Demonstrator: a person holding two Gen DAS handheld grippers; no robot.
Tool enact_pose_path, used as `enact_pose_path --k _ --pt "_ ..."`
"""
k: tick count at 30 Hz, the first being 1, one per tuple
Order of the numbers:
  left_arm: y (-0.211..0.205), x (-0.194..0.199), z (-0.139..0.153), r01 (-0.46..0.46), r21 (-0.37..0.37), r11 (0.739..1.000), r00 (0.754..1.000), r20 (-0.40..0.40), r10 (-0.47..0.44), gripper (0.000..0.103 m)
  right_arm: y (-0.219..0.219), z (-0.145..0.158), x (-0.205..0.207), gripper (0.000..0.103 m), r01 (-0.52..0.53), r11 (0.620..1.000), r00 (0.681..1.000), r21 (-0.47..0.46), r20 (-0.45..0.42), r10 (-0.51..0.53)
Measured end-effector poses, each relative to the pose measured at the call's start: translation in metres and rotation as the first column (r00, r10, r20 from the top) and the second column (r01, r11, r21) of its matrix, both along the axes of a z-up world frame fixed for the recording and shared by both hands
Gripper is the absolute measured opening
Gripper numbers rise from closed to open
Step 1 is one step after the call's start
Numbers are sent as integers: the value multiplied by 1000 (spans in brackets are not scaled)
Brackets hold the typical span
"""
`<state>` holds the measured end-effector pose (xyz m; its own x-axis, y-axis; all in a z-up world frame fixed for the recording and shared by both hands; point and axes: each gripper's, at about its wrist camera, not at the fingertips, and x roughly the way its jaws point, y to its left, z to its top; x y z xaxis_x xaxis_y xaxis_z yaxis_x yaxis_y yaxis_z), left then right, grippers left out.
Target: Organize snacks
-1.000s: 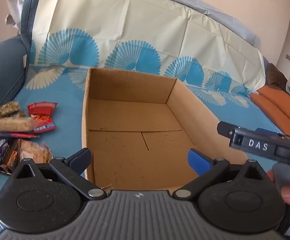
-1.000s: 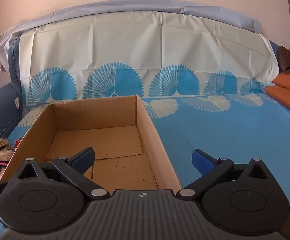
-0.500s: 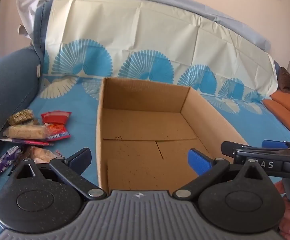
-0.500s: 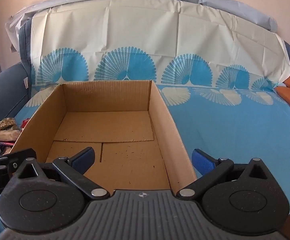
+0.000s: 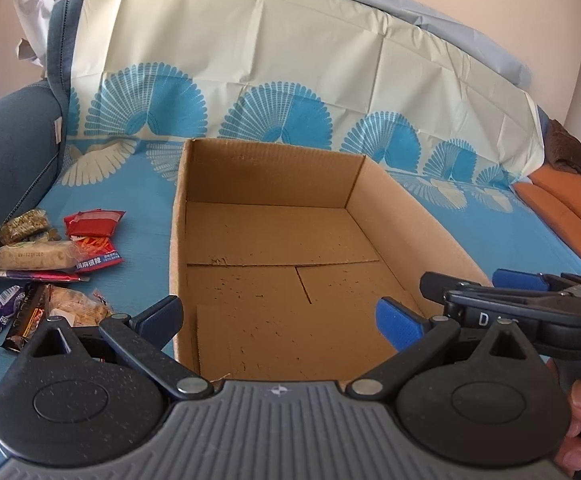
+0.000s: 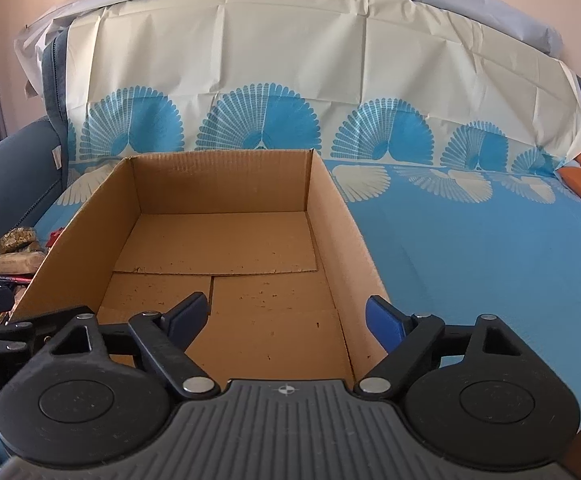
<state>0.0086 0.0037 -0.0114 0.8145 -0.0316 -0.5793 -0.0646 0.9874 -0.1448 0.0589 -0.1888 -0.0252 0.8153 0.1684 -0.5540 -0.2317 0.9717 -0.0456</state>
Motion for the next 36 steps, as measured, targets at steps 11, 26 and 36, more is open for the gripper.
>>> enact_pose_path --k 11,26,36 --pt "-7 -1 2 35 -6 999 999 3 -35 102 1 -2 0 81 -13 1000 1000 4 9 13" --pt "-9 0 2 41 -6 999 999 0 -41 102 0 -3 -2 81 -16 1000 1000 12 10 16" --pt "-8 -2 2 56 -3 998 998 -1 -56 102 0 -2 -4 70 -37 999 999 10 39 36"
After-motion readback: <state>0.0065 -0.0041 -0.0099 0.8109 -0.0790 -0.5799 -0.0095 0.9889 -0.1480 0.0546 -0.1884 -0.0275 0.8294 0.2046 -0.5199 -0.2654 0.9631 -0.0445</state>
